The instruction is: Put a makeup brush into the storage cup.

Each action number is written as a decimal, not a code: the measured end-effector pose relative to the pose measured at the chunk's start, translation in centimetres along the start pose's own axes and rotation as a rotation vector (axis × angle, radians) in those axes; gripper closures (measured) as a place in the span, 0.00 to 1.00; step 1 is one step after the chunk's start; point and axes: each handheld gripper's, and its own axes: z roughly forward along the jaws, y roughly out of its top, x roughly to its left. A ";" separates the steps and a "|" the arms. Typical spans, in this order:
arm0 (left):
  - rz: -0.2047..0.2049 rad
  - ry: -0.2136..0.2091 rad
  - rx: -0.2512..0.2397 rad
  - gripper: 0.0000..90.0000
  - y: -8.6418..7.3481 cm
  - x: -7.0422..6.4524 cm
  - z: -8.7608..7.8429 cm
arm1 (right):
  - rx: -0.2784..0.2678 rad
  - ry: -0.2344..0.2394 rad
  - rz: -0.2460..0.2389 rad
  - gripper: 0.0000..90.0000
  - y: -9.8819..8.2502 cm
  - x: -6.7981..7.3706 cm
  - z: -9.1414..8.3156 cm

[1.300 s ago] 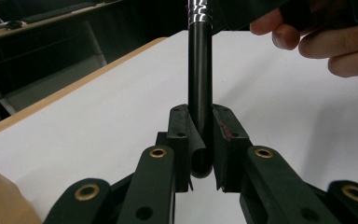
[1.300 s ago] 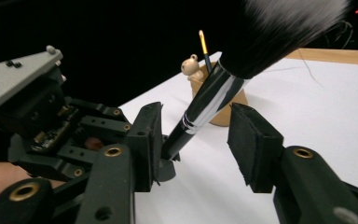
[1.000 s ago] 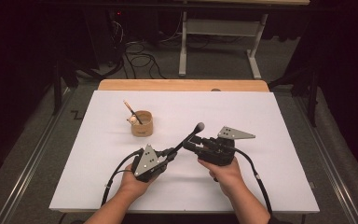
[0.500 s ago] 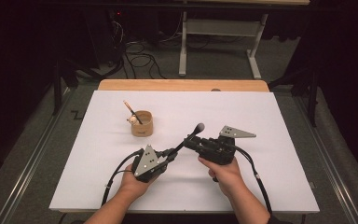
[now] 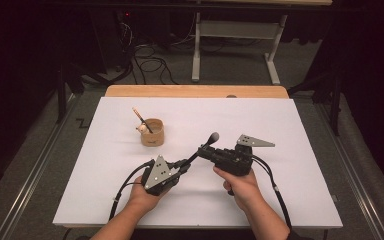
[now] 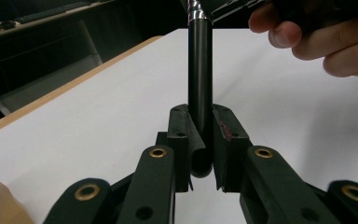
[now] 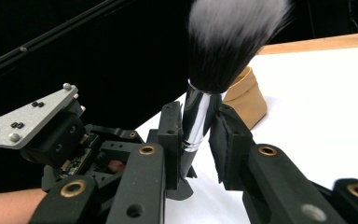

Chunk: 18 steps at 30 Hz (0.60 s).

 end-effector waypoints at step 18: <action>0.000 0.002 0.006 0.86 0.0 -0.1 0.1 | 0.005 0.016 -0.024 0.87 0.0 0.4 0.0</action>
